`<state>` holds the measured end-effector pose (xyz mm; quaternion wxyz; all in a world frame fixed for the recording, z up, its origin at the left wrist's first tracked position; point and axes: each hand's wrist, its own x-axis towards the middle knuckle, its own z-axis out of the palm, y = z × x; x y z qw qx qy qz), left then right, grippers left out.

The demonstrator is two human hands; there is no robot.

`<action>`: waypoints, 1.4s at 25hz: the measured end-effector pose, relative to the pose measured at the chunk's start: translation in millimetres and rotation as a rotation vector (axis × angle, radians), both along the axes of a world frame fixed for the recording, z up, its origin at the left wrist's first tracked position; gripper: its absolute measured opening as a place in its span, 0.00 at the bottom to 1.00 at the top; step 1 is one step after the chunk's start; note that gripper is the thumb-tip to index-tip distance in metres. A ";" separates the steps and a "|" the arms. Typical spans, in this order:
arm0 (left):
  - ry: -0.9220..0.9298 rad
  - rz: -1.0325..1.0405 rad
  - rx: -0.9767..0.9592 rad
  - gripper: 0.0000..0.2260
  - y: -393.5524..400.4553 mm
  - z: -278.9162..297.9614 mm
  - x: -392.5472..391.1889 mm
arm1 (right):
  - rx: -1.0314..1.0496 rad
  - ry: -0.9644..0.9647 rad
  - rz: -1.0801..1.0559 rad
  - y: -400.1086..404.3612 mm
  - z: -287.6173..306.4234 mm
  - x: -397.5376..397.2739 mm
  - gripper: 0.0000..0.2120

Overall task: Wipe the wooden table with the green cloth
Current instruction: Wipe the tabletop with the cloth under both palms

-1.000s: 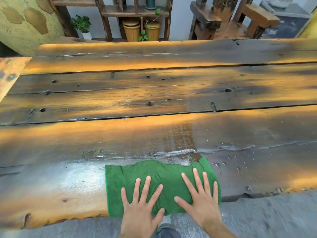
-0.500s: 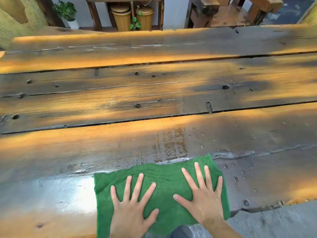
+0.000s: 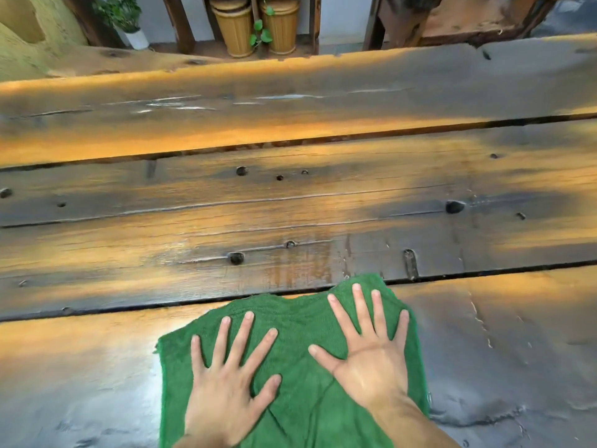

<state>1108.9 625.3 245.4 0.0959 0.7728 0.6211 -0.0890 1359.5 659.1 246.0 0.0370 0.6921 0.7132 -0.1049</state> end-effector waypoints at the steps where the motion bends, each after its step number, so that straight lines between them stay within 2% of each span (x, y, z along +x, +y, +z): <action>1: 0.008 0.012 0.001 0.31 21.3 -0.5 2.2 | 0.010 0.002 0.003 18.2 -1.1 0.9 0.42; 11: 0.022 0.076 0.059 0.29 204.7 -6.4 3.2 | 0.043 0.024 0.016 186.2 -5.2 1.5 0.40; 16: -0.006 0.090 0.102 0.29 267.8 -11.1 -0.9 | -0.067 0.016 0.014 254.7 6.9 -0.8 0.40; 28: -0.011 0.088 0.136 0.30 428.5 -6.9 -6.2 | -0.009 0.007 -0.073 419.8 3.8 -15.1 0.41; 35: -0.009 0.084 0.113 0.31 560.2 -10.6 -6.7 | 0.000 -0.004 -0.078 552.6 -2.3 -13.9 0.42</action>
